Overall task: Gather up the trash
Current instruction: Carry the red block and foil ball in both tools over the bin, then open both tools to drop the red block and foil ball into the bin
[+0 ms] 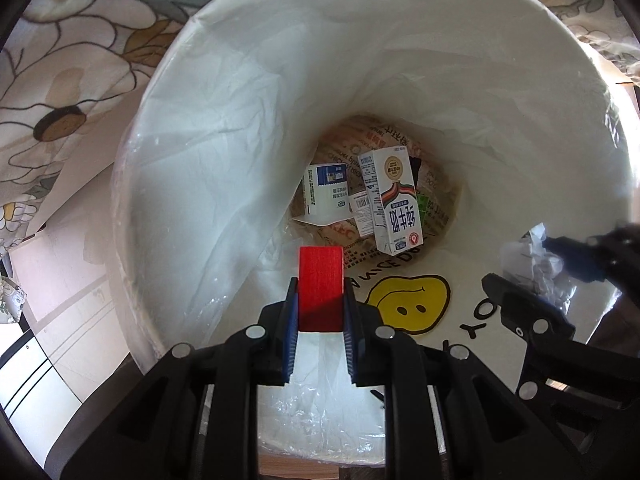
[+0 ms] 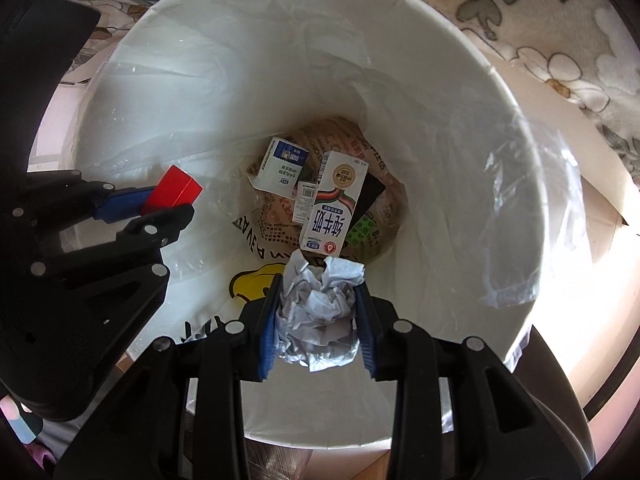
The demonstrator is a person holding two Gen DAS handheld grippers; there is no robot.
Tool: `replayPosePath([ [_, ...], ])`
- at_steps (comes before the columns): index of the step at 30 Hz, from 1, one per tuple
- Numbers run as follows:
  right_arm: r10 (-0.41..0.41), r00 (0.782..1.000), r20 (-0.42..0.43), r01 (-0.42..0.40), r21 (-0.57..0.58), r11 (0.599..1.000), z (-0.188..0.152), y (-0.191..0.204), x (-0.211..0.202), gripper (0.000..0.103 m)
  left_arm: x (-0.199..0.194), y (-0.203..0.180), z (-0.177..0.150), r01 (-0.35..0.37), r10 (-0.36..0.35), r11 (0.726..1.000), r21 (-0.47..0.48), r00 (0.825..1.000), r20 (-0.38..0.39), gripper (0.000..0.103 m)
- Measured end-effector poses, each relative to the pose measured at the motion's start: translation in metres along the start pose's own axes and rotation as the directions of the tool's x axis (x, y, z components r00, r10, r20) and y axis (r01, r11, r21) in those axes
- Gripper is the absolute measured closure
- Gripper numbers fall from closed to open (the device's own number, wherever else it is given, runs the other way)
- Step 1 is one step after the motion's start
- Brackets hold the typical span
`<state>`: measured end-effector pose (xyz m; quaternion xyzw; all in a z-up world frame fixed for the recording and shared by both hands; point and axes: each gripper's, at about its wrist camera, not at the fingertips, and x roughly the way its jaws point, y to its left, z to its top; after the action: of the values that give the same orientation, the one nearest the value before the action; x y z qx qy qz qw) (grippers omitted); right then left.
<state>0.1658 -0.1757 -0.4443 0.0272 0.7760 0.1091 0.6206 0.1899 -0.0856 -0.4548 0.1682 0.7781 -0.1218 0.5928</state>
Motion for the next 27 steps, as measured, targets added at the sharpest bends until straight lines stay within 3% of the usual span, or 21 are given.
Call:
replayPosePath([
  [18,-0.018,1.000,-0.022,0.019,0.036,0.999,0.007,-0.004,0.019,0.068,0.020,0.000,0.011,0.002,-0.003,1.000,-0.019,0.999,-0.052,0.081],
  [19,-0.021,1.000,-0.023,0.021,0.034,0.999,0.007,-0.004,0.020,0.067,0.020,0.000,0.011,0.001,-0.002,1.000,-0.019,0.999,-0.054,0.080],
  [21,-0.025,0.999,-0.026,0.026,0.031,0.999,0.008,-0.003,0.021,0.064,0.021,0.001,0.011,0.006,-0.008,1.000,-0.026,0.998,-0.058,0.066],
  [27,-0.061,0.998,-0.024,0.061,0.018,0.998,0.006,-0.001,0.025,0.062,0.021,-0.001,0.008,-0.004,0.003,1.000,-0.022,0.999,-0.052,0.062],
])
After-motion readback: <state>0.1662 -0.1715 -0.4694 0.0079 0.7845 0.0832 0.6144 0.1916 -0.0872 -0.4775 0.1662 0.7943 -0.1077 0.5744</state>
